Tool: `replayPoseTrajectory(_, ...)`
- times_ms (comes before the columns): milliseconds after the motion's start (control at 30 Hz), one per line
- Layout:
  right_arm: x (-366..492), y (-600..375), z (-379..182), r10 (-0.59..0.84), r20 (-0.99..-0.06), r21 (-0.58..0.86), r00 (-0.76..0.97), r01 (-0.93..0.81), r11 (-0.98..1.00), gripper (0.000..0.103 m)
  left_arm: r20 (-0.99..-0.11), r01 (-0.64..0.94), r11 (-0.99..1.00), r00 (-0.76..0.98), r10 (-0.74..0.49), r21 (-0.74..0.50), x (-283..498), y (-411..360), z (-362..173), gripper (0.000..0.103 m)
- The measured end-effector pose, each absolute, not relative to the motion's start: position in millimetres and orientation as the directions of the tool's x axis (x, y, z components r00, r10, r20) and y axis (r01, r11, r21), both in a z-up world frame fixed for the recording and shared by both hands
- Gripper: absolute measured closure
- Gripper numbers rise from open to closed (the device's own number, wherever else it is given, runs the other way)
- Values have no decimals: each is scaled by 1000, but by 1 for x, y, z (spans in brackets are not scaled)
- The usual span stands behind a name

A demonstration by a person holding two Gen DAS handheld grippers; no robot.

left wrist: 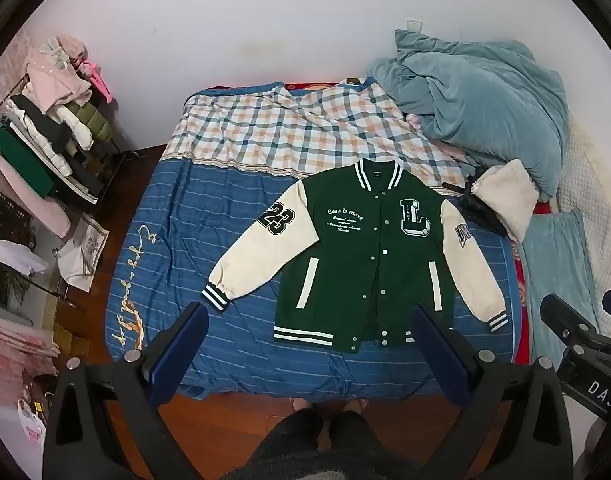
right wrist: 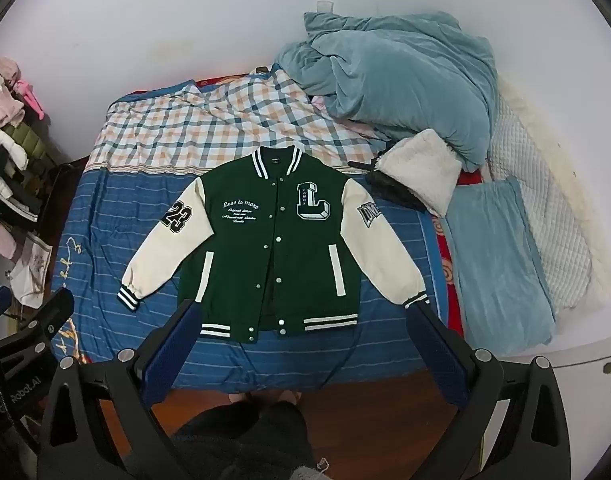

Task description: Fold large clothes

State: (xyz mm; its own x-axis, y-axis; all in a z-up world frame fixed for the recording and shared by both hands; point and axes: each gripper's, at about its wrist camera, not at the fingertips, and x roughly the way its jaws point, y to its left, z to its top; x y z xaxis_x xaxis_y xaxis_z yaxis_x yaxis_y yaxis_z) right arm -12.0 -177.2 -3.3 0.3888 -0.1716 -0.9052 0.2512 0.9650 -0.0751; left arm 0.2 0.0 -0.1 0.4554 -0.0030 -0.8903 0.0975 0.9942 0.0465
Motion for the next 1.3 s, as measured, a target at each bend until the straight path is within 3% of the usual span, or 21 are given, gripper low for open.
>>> replayPoseTrajectory(1300,-10,-179,-1,-172,-904,-74,392,252,965,0,-883,99,993,469,8,62,4,1,3,0)
